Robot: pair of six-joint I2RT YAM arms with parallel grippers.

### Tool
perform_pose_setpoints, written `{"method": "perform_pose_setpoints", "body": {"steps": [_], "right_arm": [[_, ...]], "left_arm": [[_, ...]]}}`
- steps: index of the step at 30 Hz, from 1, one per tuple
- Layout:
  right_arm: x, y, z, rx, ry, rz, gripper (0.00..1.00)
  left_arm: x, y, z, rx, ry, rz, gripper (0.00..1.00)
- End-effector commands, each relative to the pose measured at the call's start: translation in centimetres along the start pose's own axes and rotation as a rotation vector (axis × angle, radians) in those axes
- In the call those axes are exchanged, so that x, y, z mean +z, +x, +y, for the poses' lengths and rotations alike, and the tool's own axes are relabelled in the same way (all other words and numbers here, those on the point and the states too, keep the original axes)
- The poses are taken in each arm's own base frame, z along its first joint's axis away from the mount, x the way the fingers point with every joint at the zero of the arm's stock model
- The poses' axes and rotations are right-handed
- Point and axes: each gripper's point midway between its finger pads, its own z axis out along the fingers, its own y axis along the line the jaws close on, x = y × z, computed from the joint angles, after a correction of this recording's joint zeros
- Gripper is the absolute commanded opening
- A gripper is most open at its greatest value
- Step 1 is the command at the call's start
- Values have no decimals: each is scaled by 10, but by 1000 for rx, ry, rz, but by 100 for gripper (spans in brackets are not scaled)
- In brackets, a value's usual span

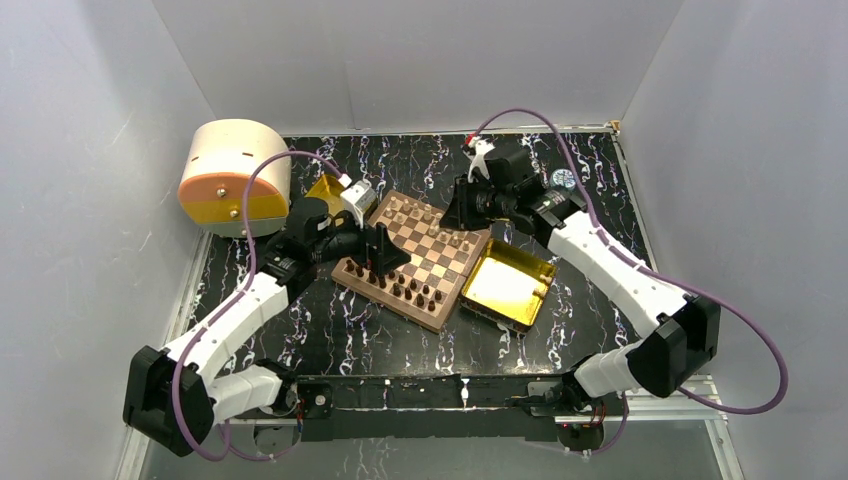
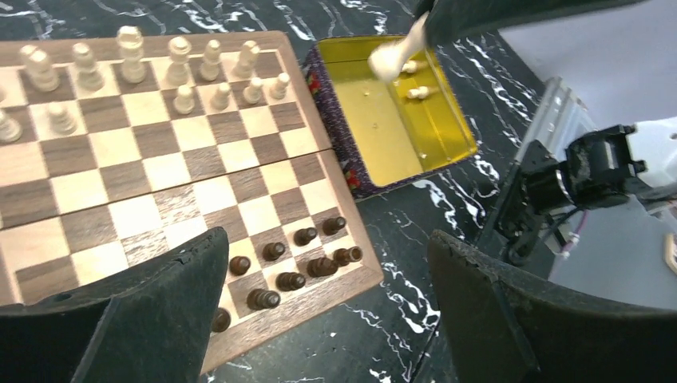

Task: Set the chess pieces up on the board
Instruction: Place the chess piece on the chessboard.

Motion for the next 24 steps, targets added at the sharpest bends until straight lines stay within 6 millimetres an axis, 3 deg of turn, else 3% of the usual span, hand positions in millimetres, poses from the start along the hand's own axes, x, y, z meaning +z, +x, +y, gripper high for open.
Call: {"method": "perform_pose_setpoints", "body": {"steps": [1, 7, 13, 18, 24], "right_arm": [[-19, -9, -54, -67, 333, 22, 18], [-7, 0, -95, -83, 526, 159, 18], [18, 1, -127, -18, 544, 235, 18], [35, 1, -154, 50, 551, 281, 17], [54, 2, -171, 67, 575, 302, 17]], "left_arm": [[-15, 3, 14, 19, -120, -26, 92], [-42, 13, 37, 69, -310, -28, 92], [-71, 14, 52, 117, -463, -40, 92], [-82, 12, 51, 132, -493, -70, 92], [-88, 9, 50, 156, -507, -92, 93]]}}
